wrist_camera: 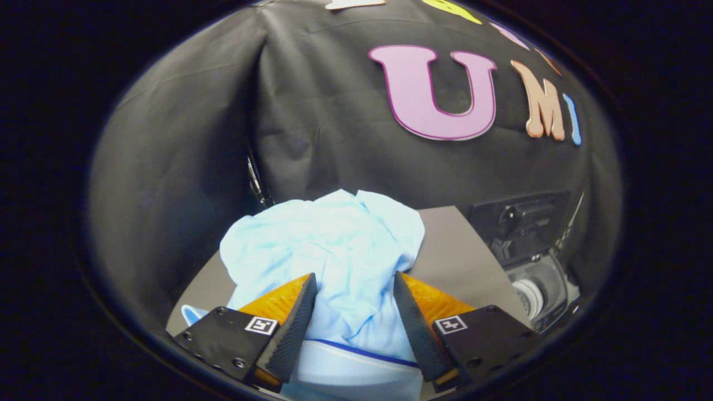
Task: Put the clothes into the washing machine and then close the washing machine lid.
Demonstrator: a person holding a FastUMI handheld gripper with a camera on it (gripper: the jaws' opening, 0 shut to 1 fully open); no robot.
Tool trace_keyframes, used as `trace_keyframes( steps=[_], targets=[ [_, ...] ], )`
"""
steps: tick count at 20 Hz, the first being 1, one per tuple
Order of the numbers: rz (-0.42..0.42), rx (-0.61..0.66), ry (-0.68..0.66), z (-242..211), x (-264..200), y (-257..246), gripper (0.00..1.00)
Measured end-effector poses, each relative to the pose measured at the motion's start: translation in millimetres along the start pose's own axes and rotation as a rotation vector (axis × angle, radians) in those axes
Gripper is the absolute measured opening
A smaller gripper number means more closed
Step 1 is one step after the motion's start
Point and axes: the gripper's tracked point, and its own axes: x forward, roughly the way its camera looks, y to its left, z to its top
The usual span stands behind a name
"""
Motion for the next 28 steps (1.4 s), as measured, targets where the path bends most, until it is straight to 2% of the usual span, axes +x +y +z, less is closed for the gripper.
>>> trace_keyframes(
  steps=[2,3,4,6,9,12,14,16,19,21,25,28],
  targets=[
    [0.039,-0.010,-0.050,10,-2,12,0.80],
    [0.062,-0.005,-0.053,10,-3,18,0.81],
    [0.062,-0.016,-0.039,8,-1,19,0.82],
    [0.038,-0.048,0.072,-16,1,12,0.87],
    [0.065,-0.015,0.075,-12,1,26,0.86],
    [0.029,-0.051,0.050,-12,3,19,0.85],
    [0.063,-0.003,0.039,-14,13,32,0.66],
    [0.051,0.046,0.025,-16,7,35,0.48],
    [0.048,0.045,0.024,-14,5,33,0.48],
    [0.071,0.023,0.027,-15,6,33,0.08],
    [0.119,0.081,0.003,-15,1,30,0.08],
    [0.074,0.023,-0.024,-12,-4,20,0.08]
  ],
)
